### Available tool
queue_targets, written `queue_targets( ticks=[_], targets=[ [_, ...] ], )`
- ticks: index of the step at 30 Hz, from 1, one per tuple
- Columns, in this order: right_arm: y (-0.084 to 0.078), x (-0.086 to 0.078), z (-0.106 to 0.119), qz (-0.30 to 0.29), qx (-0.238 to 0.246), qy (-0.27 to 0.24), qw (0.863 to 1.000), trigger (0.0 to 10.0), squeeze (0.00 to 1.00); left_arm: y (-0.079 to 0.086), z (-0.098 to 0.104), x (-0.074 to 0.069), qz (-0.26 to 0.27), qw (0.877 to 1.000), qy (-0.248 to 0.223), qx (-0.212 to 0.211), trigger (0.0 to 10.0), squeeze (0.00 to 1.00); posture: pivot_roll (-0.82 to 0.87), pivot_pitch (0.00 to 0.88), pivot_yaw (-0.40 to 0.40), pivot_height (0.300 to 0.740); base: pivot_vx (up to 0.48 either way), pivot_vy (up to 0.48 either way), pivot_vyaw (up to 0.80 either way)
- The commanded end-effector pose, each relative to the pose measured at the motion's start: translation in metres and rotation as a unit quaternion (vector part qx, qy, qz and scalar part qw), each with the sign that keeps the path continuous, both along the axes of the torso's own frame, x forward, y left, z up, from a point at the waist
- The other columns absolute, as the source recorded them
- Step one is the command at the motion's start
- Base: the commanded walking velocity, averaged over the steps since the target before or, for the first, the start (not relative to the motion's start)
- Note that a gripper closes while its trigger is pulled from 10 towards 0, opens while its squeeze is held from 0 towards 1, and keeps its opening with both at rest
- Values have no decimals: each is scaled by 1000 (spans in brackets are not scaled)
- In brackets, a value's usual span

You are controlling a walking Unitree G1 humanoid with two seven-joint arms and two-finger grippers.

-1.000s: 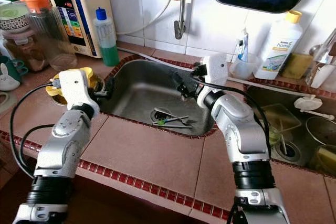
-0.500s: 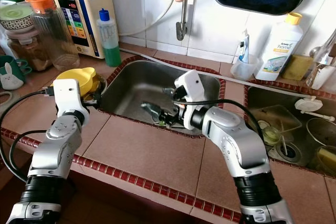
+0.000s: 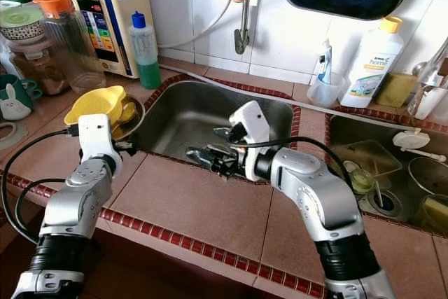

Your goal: Kitchen organization

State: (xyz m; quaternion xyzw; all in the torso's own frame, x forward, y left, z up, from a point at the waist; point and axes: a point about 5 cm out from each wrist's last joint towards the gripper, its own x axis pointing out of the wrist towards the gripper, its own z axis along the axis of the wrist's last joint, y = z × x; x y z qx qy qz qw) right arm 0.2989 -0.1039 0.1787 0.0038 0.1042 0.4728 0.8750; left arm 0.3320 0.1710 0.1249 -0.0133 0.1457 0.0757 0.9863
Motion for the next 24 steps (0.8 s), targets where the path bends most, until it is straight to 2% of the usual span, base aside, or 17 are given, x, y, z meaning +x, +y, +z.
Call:
queue_targets(
  ticks=[1, 15, 24],
  targets=[
    [2, -2, 4, 6, -2, -9, 1000, 10000, 0, 1, 2, 0, 4, 1000, 5, 2, 10000, 0, 32, 6, 9, 740, 0, 0, 0],
    [-1, 1, 2, -2, 1, -12, 1000, 10000, 0, 11, 5, 1, 36, 999, 15, 20, 10000, 0, 33, 6, 6, 740, 0, 0, 0],
    [-3, 4, 2, -13, 1, -15, 1000, 10000, 0, 23, 5, 0, 65, 996, 21, 52, 10000, 0, 36, 6, 3, 740, 0, 0, 0]
  ],
)
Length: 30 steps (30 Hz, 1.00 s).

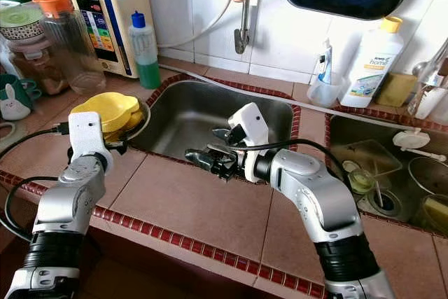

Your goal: Kitchen organization

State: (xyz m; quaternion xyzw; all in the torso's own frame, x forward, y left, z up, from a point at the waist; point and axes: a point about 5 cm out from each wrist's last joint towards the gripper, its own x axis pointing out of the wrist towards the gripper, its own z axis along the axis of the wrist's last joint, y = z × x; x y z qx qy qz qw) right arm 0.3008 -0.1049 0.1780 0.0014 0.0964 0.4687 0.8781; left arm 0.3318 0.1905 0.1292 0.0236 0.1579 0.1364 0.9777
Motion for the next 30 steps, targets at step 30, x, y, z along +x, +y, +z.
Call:
queue_targets(
  ticks=[30],
  targets=[
    [-5, 7, 0, -15, -2, -8, 1000, 10000, 0, 4, 37, -23, 85, 988, -128, 3, 10000, 0, 54, 6, -2, 740, 0, 0, 0]
  ],
)
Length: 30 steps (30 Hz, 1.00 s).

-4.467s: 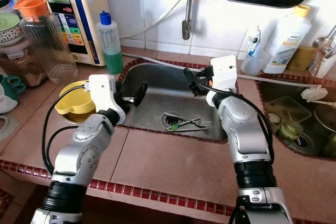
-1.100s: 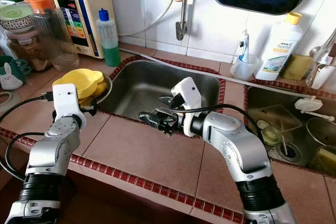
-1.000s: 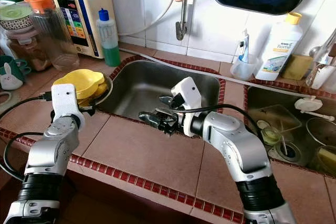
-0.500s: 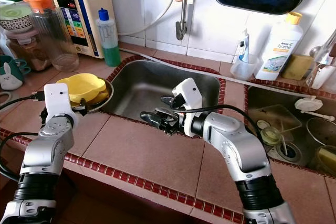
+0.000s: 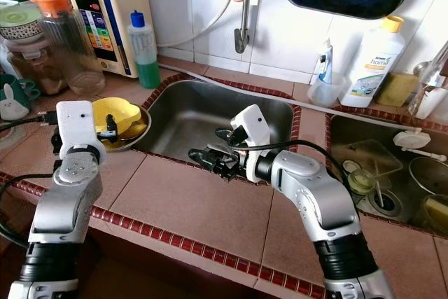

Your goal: Kitchen organization

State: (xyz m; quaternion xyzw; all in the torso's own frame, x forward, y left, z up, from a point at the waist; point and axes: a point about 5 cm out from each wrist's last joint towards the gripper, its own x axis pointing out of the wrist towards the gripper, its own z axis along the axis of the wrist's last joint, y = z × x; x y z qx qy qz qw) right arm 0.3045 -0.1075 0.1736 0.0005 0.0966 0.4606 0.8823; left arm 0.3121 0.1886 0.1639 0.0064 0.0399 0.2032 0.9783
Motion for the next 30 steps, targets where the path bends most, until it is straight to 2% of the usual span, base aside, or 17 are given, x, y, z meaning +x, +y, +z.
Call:
queue_targets(
  ticks=[1, 5, 8, 12, 30],
  targets=[
    [-3, 4, 4, -6, 0, -8, 1000, 10000, 0, 10, 0, -8, 36, 999, -13, -22, 10000, 0, 59, 4, -4, 740, 0, 0, 0],
    [-2, 5, 3, -5, 0, -9, 1000, 10000, 0, 16, -9, -18, 60, 997, -10, -51, 10000, 0, 61, 3, -4, 740, 0, 0, 0],
    [-3, 6, 3, -5, -2, -10, 1000, 10000, 0, 21, -18, -23, 88, 991, 5, -102, 10000, 0, 63, 0, -3, 740, 0, 0, 0],
    [-3, 7, 3, -6, -3, -13, 1000, 10000, 0, 22, -24, -24, 97, 985, 15, -140, 10000, 0, 61, 0, 0, 740, 0, 0, 0],
    [-4, 8, 3, -8, -3, -19, 1000, 10000, 0, 26, -24, -19, 102, 977, -4, -185, 10000, 0, 58, 0, 1, 740, 0, 0, 0]
  ],
)
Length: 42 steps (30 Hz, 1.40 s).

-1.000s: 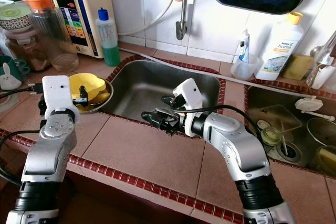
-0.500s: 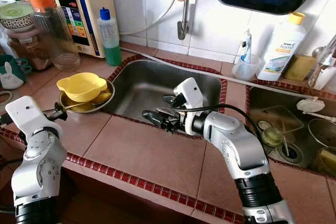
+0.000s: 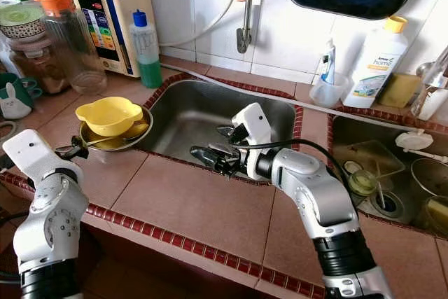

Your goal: Kitchen organization

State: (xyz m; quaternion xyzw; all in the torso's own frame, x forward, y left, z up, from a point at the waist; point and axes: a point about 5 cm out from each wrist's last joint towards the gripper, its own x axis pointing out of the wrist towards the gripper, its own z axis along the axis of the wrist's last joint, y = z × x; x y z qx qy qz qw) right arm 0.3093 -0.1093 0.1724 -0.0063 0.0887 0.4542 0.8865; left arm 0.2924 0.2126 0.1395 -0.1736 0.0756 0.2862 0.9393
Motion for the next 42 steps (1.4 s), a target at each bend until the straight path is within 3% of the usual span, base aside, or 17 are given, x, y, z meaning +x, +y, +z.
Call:
queue_targets(
  ticks=[1, 4, 5, 8, 11, 17, 18, 19, 20, 21, 23, 42],
  targets=[
    [-2, 3, 4, -1, 0, -9, 1000, 10000, 0, 2, 0, 1, 7, 1000, -3, -7, 9569, 0, 58, 0, 1, 740, 0, 0, 0],
    [-2, 3, 5, -1, 1, -10, 1000, 10000, 0, 2, 0, 2, 7, 1000, -8, -14, 3216, 0, 56, 0, 1, 740, 0, 0, 0],
    [-2, 3, 5, -1, 1, -10, 1000, 10000, 0, 1, 0, 2, 7, 1000, -8, -16, 2314, 0, 55, 0, 1, 740, 0, 0, 0],
    [-2, 3, 5, -1, 1, -11, 1000, 10000, 0, 1, 0, 3, 7, 1000, -9, -21, 2667, 0, 55, 0, 1, 740, 0, 0, 0],
    [-2, 3, 6, 0, 2, -11, 1000, 10000, 0, 1, 0, 4, 6, 1000, -9, -28, 10000, 0, 55, 0, 0, 740, 0, 0, 0],
    [-2, 3, 6, 0, 2, -12, 1000, 10000, 0, 0, -1, 5, 3, 998, -29, -57, 10000, 0, 55, 0, -1, 740, 0, 0, 0],
    [-2, 3, 6, 1, 2, -12, 1000, 10000, 0, 0, -1, 6, 4, 997, -35, -68, 4863, 0, 56, 0, -2, 740, 0, 0, 0],
    [-2, 3, 6, 1, 2, -12, 1000, 10000, 0, 0, -1, 6, 4, 997, -35, -68, 4863, 0, 56, 0, -2, 740, 0, 0, 0],
    [-1, 3, 6, 0, 2, -12, 1000, 10000, 0, 0, -2, 6, 5, 996, -39, -74, 2627, 0, 55, 0, -1, 740, 0, 0, 0],
    [-1, 3, 6, 0, 2, -12, 1000, 10000, 0, 0, -2, 6, 5, 996, -39, -74, 2627, 0, 55, 0, -1, 740, 0, 0, 0],
    [-1, 3, 6, 0, 3, -12, 1000, 10000, 0, 1, -2, 7, 6, 996, -40, -78, 0, 0, 53, 0, 0, 740, 0, 0, 0],
    [-1, 2, 7, 0, 4, -13, 1000, 10000, 0, 3, -3, 8, 16, 996, -38, -78, 0, 0, 52, 1, 0, 740, 0, 0, 0]
  ],
)
